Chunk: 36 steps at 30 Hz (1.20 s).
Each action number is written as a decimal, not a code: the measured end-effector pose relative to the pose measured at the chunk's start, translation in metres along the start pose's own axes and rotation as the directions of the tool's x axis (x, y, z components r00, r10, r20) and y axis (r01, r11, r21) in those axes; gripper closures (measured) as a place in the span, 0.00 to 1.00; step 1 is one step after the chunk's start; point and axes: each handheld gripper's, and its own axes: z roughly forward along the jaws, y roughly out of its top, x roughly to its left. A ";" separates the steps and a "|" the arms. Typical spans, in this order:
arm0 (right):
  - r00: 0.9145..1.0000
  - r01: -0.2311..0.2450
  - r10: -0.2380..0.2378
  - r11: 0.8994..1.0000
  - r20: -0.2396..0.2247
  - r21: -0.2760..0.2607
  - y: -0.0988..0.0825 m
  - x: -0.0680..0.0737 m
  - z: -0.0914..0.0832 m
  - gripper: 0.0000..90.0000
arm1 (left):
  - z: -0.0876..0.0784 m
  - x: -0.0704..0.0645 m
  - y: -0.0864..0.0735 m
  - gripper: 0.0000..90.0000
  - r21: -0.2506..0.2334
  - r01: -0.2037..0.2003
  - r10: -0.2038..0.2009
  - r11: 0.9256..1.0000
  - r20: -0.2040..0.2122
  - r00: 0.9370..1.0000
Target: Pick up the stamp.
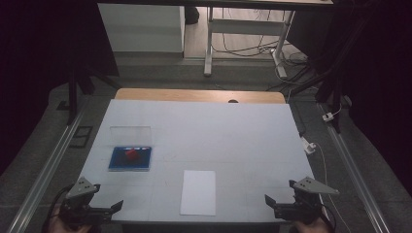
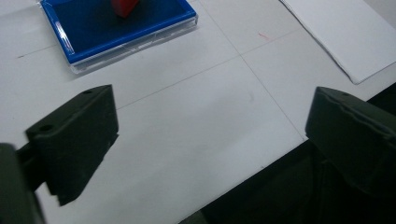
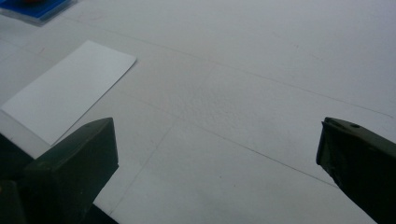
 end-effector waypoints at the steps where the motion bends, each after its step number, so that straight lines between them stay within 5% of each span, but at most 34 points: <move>1: 1.000 0.006 -0.006 1.000 -0.009 0.006 0.000 -0.002 0.000 0.00 | 0.000 0.000 0.000 0.00 -0.002 0.004 -0.004 1.000 0.005 1.000; 9: 0.997 -0.029 0.031 0.999 -0.068 0.020 -0.001 -0.012 -0.001 0.00 | -0.001 0.002 -0.001 0.00 0.005 0.041 -0.041 0.999 0.031 0.999; 15: 0.997 0.003 -0.001 0.999 -0.074 0.036 0.000 -0.009 0.001 0.00 | 0.001 -0.001 0.000 0.00 0.027 0.022 -0.022 0.999 0.019 1.000; 25: 0.997 0.022 -0.018 0.999 -0.078 0.044 0.000 -0.007 0.002 0.00 | 0.000 0.007 -0.001 0.01 0.022 0.054 -0.056 0.998 0.101 0.993; 36: 0.996 0.015 -0.010 0.998 -0.092 0.055 0.002 -0.008 0.005 0.00 | -0.004 0.010 0.000 0.01 -0.019 0.053 -0.050 0.998 0.154 0.987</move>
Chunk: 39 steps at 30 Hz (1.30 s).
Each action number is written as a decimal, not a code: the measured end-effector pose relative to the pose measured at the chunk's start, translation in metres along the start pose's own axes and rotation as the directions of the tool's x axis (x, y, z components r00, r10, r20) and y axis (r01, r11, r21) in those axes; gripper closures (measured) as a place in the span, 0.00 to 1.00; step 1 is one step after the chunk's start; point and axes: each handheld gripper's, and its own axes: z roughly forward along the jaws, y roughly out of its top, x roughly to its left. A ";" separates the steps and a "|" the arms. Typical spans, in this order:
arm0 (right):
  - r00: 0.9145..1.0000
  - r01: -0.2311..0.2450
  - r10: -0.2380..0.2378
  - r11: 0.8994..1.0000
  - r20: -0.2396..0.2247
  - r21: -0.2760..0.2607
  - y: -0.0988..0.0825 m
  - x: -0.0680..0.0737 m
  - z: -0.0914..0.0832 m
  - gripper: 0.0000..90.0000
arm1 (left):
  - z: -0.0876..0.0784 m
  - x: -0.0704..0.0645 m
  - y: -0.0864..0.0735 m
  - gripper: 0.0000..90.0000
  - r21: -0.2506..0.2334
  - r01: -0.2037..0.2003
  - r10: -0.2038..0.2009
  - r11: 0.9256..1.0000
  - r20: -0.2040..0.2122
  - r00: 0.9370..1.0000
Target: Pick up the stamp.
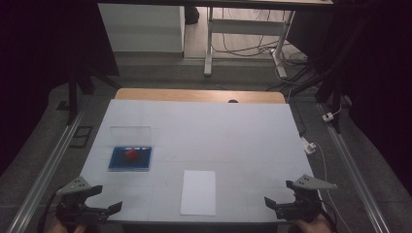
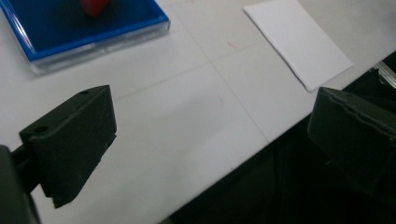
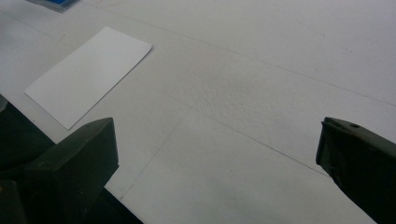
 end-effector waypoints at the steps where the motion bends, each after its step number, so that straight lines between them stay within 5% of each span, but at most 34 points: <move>1: 1.000 -0.002 0.002 1.000 0.001 0.001 0.000 0.000 0.000 0.00 | -0.001 -0.001 0.001 0.01 -0.015 -0.010 0.010 1.000 -0.010 1.000; 20: 1.000 0.005 -0.005 1.000 -0.011 0.012 0.000 0.000 0.002 0.00 | 0.013 0.000 0.022 0.00 -0.058 -0.064 0.061 0.996 -0.063 0.996; 39: 1.000 0.010 -0.009 1.000 -0.015 0.025 0.001 0.000 0.003 0.00 | 0.038 0.021 0.051 0.00 -0.030 -0.085 0.082 0.996 -0.114 0.990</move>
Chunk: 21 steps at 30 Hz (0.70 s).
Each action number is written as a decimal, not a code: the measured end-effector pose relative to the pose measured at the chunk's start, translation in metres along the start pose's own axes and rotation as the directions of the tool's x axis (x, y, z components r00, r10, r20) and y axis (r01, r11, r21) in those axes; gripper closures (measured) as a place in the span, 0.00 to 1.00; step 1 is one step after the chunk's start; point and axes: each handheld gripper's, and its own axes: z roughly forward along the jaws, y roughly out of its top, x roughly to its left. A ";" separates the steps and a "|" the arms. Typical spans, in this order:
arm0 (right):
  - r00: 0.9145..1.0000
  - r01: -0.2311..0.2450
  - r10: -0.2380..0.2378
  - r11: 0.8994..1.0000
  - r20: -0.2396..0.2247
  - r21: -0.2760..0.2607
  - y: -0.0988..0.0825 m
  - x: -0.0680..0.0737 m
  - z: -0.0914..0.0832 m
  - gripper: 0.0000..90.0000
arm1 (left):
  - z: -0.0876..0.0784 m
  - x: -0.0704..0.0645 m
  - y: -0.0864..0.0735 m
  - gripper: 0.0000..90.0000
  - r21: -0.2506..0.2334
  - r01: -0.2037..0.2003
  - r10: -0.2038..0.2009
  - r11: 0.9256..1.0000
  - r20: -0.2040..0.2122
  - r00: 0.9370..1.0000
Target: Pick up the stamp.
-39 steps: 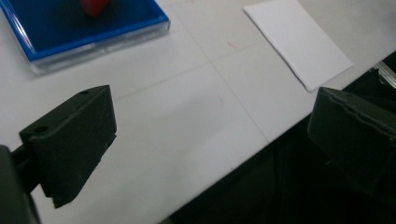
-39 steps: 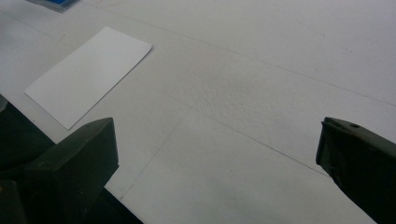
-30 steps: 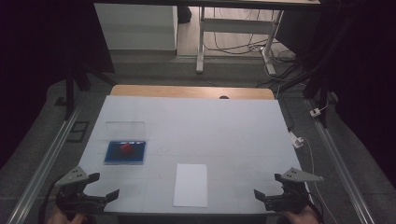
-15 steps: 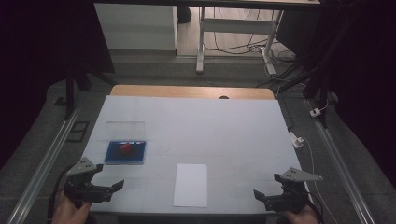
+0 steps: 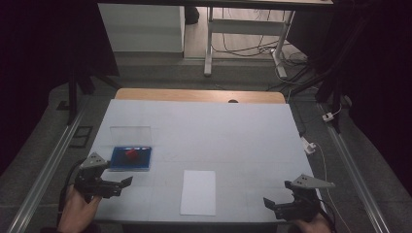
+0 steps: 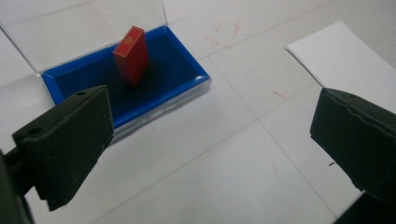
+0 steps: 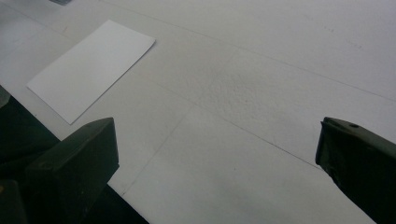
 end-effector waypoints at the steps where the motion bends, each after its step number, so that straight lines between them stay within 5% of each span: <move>1: 1.000 0.000 0.000 1.000 0.000 0.001 0.000 0.000 0.000 0.00 | 0.001 0.001 0.002 0.00 0.000 -0.002 0.002 1.000 -0.003 1.000; 7: 1.000 0.000 0.000 1.000 -0.002 0.002 0.000 0.000 0.001 0.00 | 0.012 0.013 0.012 0.00 0.007 0.000 0.000 1.000 -0.007 1.000; 21: 1.000 0.006 -0.006 1.000 -0.001 0.010 0.000 0.000 0.001 0.00 | 0.040 0.035 0.032 0.00 0.043 -0.075 0.075 0.996 -0.007 0.997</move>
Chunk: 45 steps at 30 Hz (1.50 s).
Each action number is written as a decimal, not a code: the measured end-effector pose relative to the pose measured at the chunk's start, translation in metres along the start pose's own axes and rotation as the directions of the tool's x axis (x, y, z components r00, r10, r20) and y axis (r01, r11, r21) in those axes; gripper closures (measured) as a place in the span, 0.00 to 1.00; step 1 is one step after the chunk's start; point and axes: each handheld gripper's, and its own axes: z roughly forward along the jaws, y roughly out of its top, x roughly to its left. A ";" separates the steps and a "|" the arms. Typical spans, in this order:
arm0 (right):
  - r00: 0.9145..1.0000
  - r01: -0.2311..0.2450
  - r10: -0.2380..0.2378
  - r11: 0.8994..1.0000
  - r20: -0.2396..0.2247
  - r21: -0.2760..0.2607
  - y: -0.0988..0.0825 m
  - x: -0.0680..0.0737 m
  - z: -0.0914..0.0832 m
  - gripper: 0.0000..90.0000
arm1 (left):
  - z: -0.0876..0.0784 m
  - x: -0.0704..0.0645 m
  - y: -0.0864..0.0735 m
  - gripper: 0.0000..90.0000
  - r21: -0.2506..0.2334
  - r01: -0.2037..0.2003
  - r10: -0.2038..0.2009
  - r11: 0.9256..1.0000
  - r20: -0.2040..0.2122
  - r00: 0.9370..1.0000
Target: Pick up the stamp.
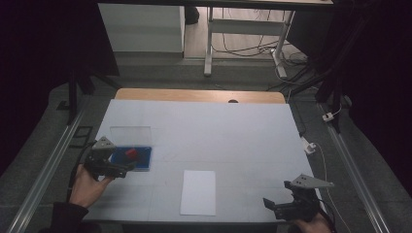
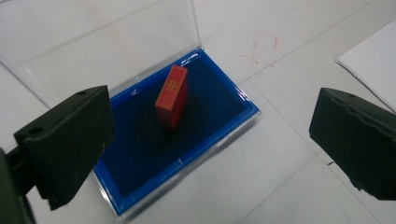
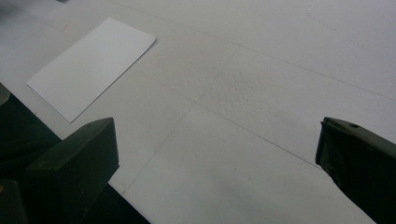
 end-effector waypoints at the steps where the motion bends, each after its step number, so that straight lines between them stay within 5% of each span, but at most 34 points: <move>1: 1.000 0.002 -0.002 1.000 0.000 0.002 0.000 0.000 0.000 0.00 | 0.002 0.002 0.001 0.00 0.003 -0.002 0.002 1.000 0.005 1.000; 7: 1.000 0.006 -0.006 1.000 -0.002 0.003 0.000 0.001 0.001 0.00 | 0.017 0.012 0.007 0.00 0.033 -0.052 0.051 0.998 0.020 0.998; 22: 1.000 0.011 -0.011 1.000 -0.002 0.005 0.000 0.001 0.001 0.00 | 0.039 0.020 0.012 0.07 0.118 -0.095 0.092 0.988 0.036 0.995; 26: 1.000 0.014 -0.014 1.000 0.000 0.006 0.000 0.001 0.001 0.00 | 0.035 0.019 0.012 0.23 0.120 -0.129 0.128 0.984 0.014 0.992; 28: 1.000 0.015 -0.015 1.000 -0.002 0.007 0.000 0.002 0.001 0.00 | 0.034 0.021 0.012 0.39 0.126 -0.143 0.143 0.982 0.003 0.990; 39: 1.000 0.021 -0.021 1.000 0.004 0.014 0.000 0.002 0.002 0.01 | 0.032 0.028 0.013 0.70 0.124 -0.136 0.131 0.983 0.050 0.990; 45: 1.000 0.023 -0.023 1.000 0.003 0.016 0.000 0.002 0.002 0.01 | 0.033 0.026 0.014 0.89 0.148 -0.154 0.148 0.977 0.045 0.988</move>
